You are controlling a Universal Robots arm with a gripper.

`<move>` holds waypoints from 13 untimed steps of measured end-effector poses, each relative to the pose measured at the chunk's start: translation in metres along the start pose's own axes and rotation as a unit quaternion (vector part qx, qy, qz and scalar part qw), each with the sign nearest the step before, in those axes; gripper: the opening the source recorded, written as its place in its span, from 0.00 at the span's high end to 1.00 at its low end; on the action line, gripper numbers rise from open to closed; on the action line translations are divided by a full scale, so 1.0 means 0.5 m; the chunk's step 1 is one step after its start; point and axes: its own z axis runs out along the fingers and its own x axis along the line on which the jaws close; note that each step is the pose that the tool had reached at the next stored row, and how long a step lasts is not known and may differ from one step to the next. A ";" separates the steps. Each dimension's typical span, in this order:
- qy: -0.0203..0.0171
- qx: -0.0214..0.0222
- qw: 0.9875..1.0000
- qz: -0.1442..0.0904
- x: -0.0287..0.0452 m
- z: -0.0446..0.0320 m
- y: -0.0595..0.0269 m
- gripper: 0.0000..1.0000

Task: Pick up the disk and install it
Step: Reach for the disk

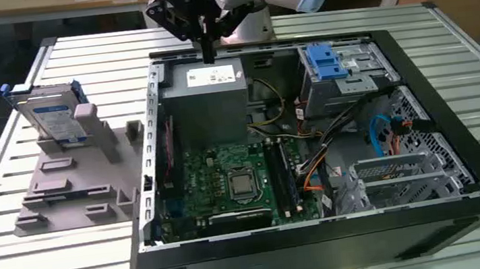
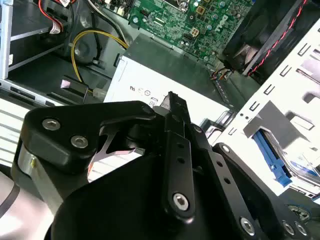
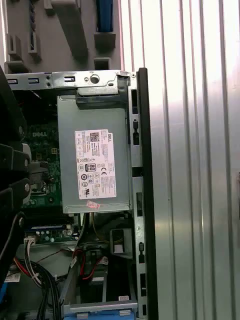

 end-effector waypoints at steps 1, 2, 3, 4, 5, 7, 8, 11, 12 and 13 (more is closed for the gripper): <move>0.000 0.000 1.000 0.000 0.000 0.000 0.000 0.89; 0.000 0.000 1.000 0.000 0.000 0.000 0.000 0.89; 0.000 0.000 1.000 0.000 0.000 0.000 0.000 0.89; 0.000 0.000 1.000 0.000 0.000 0.000 0.000 0.89; 0.000 0.000 1.000 0.000 0.000 0.000 0.000 0.89; 0.000 0.000 1.000 0.000 0.001 0.000 0.000 0.89; 0.000 0.000 1.000 0.000 0.001 0.001 0.000 0.89; 0.002 0.000 1.000 0.000 0.003 0.003 0.000 0.89; 0.002 0.000 1.000 0.000 0.003 0.003 0.000 0.89; 0.002 0.000 1.000 0.000 0.003 0.003 0.000 0.89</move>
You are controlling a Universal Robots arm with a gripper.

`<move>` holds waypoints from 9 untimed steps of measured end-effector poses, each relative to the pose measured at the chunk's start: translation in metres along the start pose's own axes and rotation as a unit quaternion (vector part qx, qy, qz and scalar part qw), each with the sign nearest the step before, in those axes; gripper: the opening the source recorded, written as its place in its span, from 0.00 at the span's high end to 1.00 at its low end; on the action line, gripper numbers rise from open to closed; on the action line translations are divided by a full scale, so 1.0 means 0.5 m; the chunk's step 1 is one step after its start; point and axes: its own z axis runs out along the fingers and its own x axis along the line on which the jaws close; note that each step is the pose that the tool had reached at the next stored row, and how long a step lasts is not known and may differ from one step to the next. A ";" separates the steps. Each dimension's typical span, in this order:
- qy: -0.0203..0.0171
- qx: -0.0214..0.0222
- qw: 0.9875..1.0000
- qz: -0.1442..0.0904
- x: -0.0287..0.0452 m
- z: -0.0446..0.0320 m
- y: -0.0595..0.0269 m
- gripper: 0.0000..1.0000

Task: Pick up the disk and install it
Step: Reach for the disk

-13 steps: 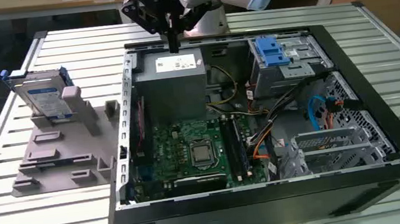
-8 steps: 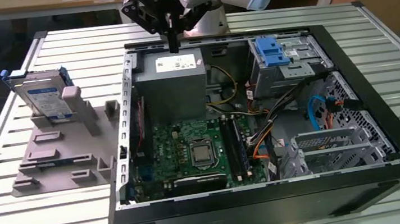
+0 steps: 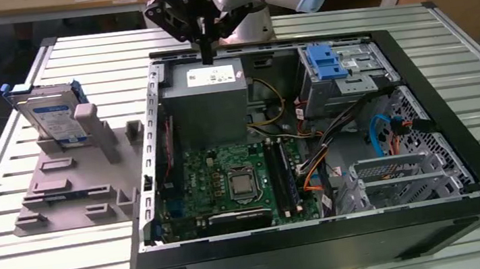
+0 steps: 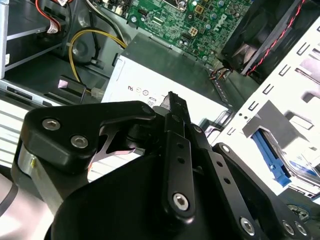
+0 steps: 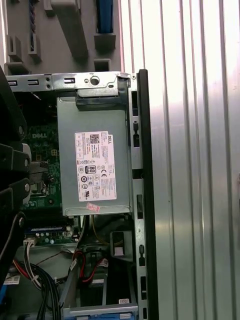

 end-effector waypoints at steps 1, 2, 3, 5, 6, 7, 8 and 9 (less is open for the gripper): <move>0.000 0.000 1.000 0.000 0.000 0.000 0.000 0.89; 0.000 0.000 1.000 0.000 0.000 0.000 0.000 0.89; 0.001 0.000 1.000 0.000 0.000 0.001 0.000 0.89; 0.001 0.000 1.000 0.000 0.000 0.001 0.000 0.89; 0.001 0.000 1.000 0.000 0.001 0.002 0.000 0.89; 0.001 0.000 1.000 0.000 0.001 0.002 0.000 0.89; 0.002 0.000 1.000 0.000 0.001 0.002 0.000 0.89; 0.002 0.000 1.000 0.000 0.002 0.002 0.000 0.89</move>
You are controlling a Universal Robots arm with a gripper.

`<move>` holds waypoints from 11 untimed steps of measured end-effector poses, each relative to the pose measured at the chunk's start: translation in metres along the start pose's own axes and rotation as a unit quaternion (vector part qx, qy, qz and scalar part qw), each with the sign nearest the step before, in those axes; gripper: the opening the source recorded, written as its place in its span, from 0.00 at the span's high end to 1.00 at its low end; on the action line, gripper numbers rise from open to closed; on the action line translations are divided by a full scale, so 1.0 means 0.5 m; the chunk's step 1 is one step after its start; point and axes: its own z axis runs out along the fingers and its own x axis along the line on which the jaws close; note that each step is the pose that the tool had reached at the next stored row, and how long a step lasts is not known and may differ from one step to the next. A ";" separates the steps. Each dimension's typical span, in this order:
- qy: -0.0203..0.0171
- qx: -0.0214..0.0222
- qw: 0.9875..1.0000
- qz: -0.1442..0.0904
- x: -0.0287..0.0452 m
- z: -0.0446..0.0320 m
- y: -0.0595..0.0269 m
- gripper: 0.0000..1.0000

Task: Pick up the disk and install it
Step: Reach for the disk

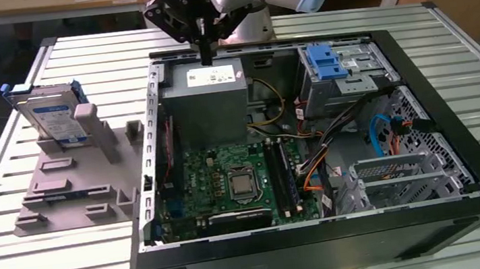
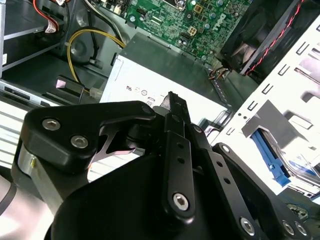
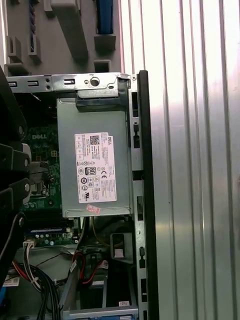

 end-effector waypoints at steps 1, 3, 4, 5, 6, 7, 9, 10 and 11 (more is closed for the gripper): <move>0.002 0.000 1.000 0.000 0.006 0.007 -0.001 0.89; 0.007 0.001 1.000 0.000 0.010 0.014 -0.001 0.89; 0.007 0.001 1.000 0.000 0.011 0.014 -0.001 0.89; 0.007 0.001 1.000 0.000 0.011 0.014 -0.001 0.89; 0.007 0.001 1.000 0.000 0.011 0.014 -0.001 0.89; 0.007 0.001 1.000 0.000 0.012 0.015 -0.002 0.89; 0.007 0.000 1.000 0.000 0.013 0.015 -0.002 0.89; 0.007 0.000 1.000 0.000 0.014 0.015 -0.002 0.89; 0.007 0.000 1.000 0.000 0.016 0.015 -0.002 0.89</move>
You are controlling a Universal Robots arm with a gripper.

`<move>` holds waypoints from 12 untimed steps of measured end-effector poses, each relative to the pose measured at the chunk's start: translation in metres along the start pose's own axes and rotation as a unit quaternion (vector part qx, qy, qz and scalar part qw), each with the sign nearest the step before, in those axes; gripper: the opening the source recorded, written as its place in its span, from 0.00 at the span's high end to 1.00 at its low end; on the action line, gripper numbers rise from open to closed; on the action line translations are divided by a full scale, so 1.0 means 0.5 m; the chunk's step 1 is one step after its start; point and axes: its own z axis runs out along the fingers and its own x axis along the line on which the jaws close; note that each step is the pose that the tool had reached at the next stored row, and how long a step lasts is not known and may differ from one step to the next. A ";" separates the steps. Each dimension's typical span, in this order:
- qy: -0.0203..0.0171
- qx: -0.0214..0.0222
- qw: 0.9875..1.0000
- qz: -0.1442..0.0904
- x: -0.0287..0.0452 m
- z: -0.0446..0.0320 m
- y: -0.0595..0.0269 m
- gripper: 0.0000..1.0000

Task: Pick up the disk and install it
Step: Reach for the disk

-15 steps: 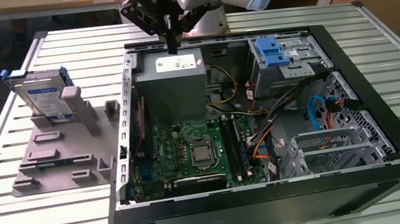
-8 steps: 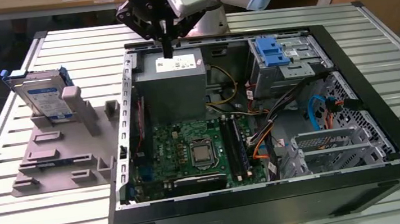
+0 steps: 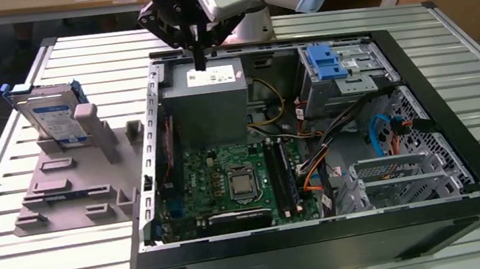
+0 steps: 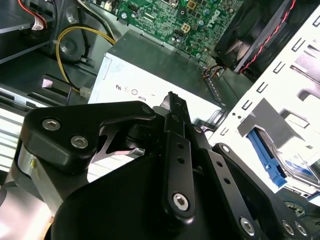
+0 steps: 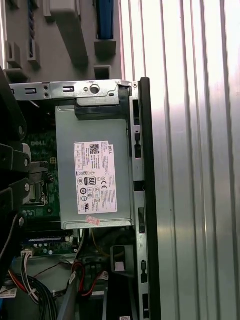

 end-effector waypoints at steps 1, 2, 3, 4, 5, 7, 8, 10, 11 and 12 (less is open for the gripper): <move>0.000 0.000 1.000 0.000 0.002 0.000 0.000 0.89; 0.000 0.000 1.000 0.000 0.003 0.000 0.000 0.89; 0.000 0.000 1.000 0.000 0.005 0.000 0.000 0.89; 0.000 0.000 1.000 0.000 0.008 0.001 0.000 0.89; 0.000 0.000 1.000 0.000 0.011 0.001 0.000 0.89; 0.000 0.000 1.000 0.000 0.018 0.001 -0.001 0.89; 0.001 0.000 1.000 0.000 0.022 0.002 -0.001 0.89; 0.001 0.000 1.000 0.000 0.029 0.002 -0.002 0.89; 0.001 0.000 1.000 0.000 0.033 0.003 -0.002 0.89; 0.001 0.000 1.000 0.000 0.037 0.003 -0.002 0.89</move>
